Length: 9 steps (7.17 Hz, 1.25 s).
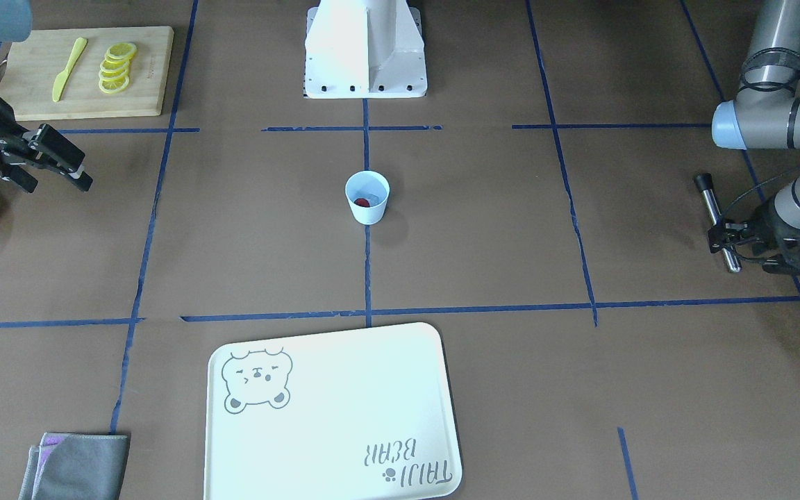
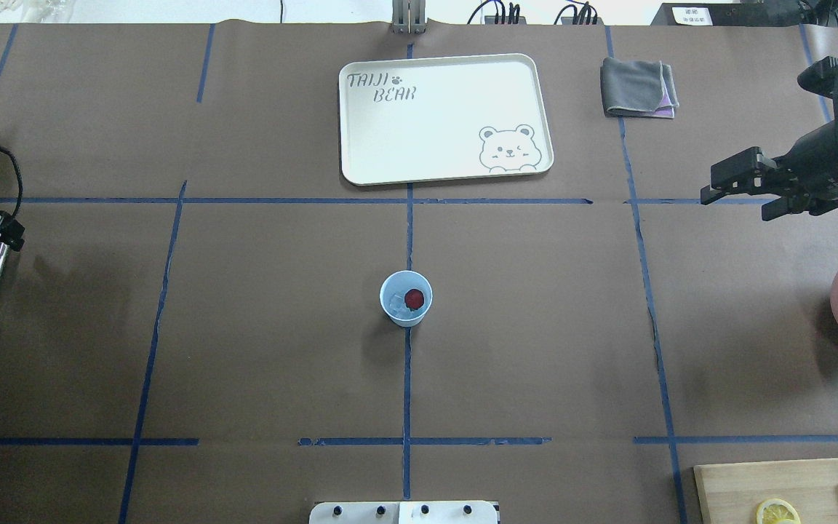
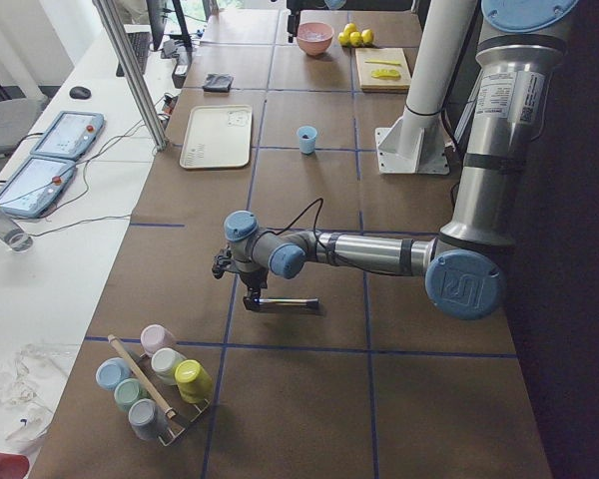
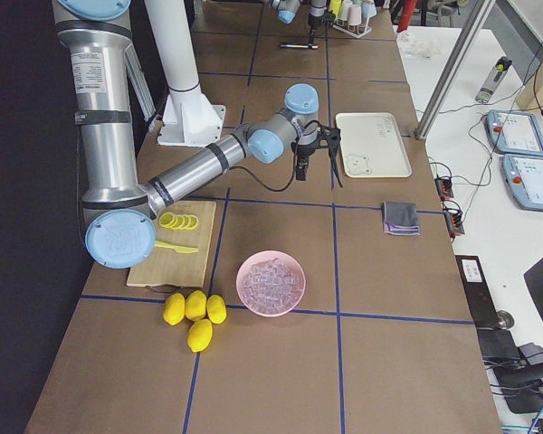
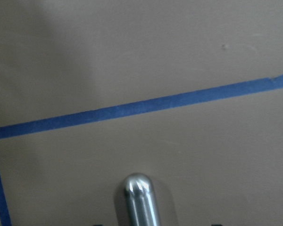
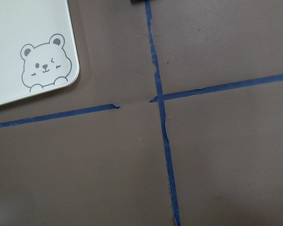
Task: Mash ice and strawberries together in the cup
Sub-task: 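Grasp the metal muddler rod upright with the left gripper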
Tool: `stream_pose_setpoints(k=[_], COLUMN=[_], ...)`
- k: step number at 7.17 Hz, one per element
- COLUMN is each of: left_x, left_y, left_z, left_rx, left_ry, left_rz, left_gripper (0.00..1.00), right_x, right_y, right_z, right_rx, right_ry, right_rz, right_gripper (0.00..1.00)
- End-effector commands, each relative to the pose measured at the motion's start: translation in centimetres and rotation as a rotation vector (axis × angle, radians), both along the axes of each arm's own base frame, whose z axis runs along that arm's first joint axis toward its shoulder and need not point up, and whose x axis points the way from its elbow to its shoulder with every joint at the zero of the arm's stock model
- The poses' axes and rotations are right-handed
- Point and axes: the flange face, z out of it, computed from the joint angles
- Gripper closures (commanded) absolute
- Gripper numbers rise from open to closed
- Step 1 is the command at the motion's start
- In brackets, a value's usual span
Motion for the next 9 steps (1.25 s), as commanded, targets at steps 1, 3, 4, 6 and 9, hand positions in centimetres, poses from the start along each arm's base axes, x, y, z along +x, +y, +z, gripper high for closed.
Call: stream_pose_setpoints(k=[1,3,4,6,9], left_x=[0.0,0.11,0.22,0.21,0.48], left_y=[0.03,0.01,0.01,0.02,-0.25], left_z=[0.64,0.71,0.85,0.93,0.74], left_rx=[-0.014,-0.018,-0.021,-0.022,-0.03], left_ry=[-0.006,-0.007,-0.008,-0.008,0.003], left_rz=[-0.005,-0.005,-0.004,-0.003,-0.001], left_gripper=[0.45,0.53,0.53,0.53,0.99], right_x=[-0.01,0.0,-0.01,0.0,-0.02], right_y=[-0.02,0.0,-0.02,0.02,0.04], right_z=[-0.17,-0.09,-0.17,-0.24,-0.26], right_rx=[0.003,0.002,0.003,0.004,0.003], right_ry=[-0.002,-0.001,-0.002,-0.003,-0.005], right_rz=[0.0,0.0,0.0,-0.001,-0.003], right_gripper=[0.01,0.01,0.01,0.01,0.01])
